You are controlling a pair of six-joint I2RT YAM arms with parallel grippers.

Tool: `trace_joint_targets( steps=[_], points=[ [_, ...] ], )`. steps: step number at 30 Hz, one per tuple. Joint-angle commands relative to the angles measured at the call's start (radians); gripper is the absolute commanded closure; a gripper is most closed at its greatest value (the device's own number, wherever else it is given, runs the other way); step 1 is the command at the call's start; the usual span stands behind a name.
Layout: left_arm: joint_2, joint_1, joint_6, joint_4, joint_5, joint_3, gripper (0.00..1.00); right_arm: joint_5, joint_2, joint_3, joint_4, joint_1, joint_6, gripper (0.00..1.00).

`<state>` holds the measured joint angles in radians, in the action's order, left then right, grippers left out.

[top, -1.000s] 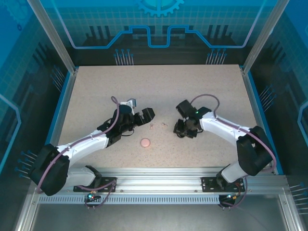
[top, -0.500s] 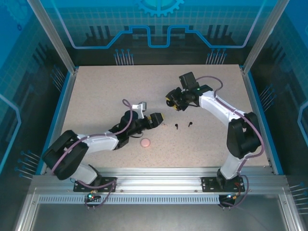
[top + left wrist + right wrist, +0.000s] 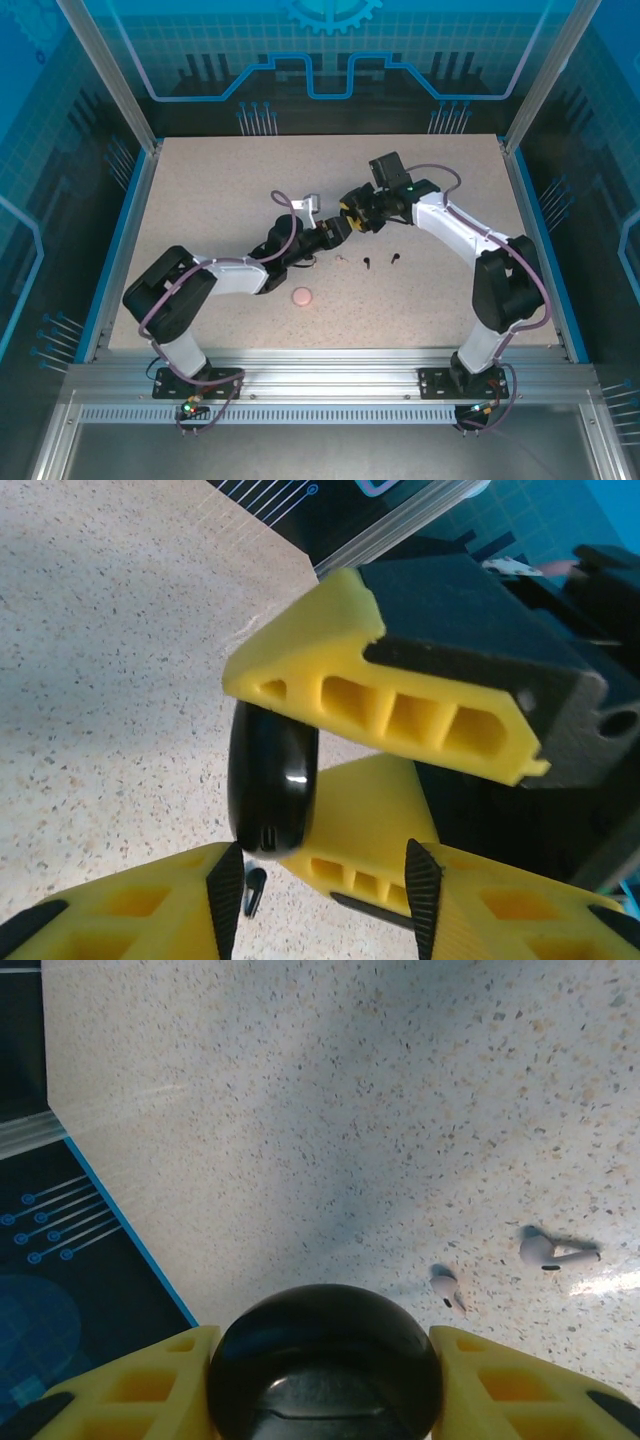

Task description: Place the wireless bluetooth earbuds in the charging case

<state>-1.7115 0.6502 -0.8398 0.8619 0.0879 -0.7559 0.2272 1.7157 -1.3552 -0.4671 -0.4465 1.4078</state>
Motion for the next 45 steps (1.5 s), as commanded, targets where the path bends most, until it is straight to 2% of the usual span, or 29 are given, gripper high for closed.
trace_joint_targets(
  steps=[1, 10, 19, 23, 26, 32, 45],
  points=[
    [-0.039, 0.004, -0.005, 0.057, -0.031, -0.046, 0.53, 0.029, -0.043, 0.016, 0.013, -0.016, 0.019, 0.59],
    [-0.083, 0.003, -0.019, 0.076, -0.062, -0.082, 0.63, 0.033, -0.075, 0.04, 0.016, -0.017, 0.02, 0.58],
    [-0.053, 0.004, -0.015, 0.084, -0.105, -0.062, 0.64, 0.027, -0.079, 0.051, 0.017, -0.015, 0.024, 0.58],
    [-0.052, 0.005, -0.016, 0.082, -0.109, -0.058, 0.71, 0.026, -0.077, 0.052, 0.018, -0.015, 0.024, 0.58],
    [-0.054, 0.004, -0.022, 0.093, -0.113, -0.052, 0.73, 0.021, -0.079, 0.056, 0.015, -0.015, 0.025, 0.58],
    [-0.045, 0.005, -0.026, 0.097, -0.12, -0.04, 0.67, 0.016, -0.078, 0.057, 0.016, -0.015, 0.028, 0.58],
    [-0.017, 0.004, -0.018, 0.097, -0.144, -0.013, 0.69, 0.003, -0.077, 0.063, 0.009, -0.011, 0.033, 0.58]
  ],
)
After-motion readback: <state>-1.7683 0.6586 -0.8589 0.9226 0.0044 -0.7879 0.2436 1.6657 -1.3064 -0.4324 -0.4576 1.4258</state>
